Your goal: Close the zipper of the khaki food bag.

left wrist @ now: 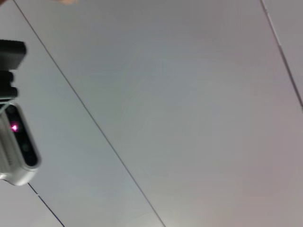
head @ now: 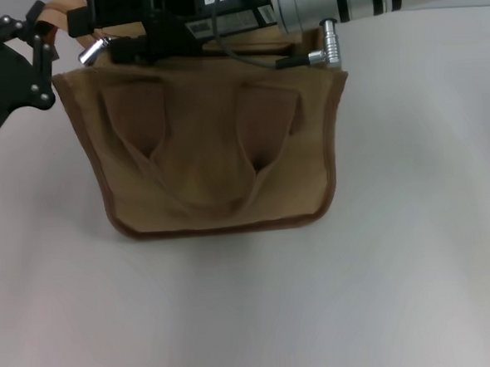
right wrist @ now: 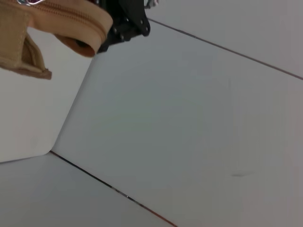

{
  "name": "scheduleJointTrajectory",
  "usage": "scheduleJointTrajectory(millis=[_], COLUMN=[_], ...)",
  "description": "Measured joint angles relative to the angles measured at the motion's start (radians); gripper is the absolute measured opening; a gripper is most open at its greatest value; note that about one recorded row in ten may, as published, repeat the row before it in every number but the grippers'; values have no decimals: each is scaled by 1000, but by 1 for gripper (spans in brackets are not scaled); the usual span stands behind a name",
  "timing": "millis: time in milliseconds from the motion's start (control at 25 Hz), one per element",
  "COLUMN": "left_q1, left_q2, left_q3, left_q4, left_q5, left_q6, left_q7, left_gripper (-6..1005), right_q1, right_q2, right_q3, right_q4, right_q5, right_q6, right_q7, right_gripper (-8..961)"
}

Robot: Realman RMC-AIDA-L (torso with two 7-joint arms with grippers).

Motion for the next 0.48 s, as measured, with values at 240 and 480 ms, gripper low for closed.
scheduleJointTrajectory(millis=[240, 480], left_q1=[1, 3], left_q2=[1, 1], left_q3=[-4, -8], left_q4=[9, 9], left_q5=[-2, -3], left_q6=[1, 2], left_q7=[-28, -28], left_gripper=[33, 34], right_q1=[-7, -28], right_q2=[-1, -4], right_q3=[5, 1], right_q4=[-2, -37], right_q5=[0, 0], right_q6=[-27, -37], right_q7=[4, 25], right_gripper=[775, 775])
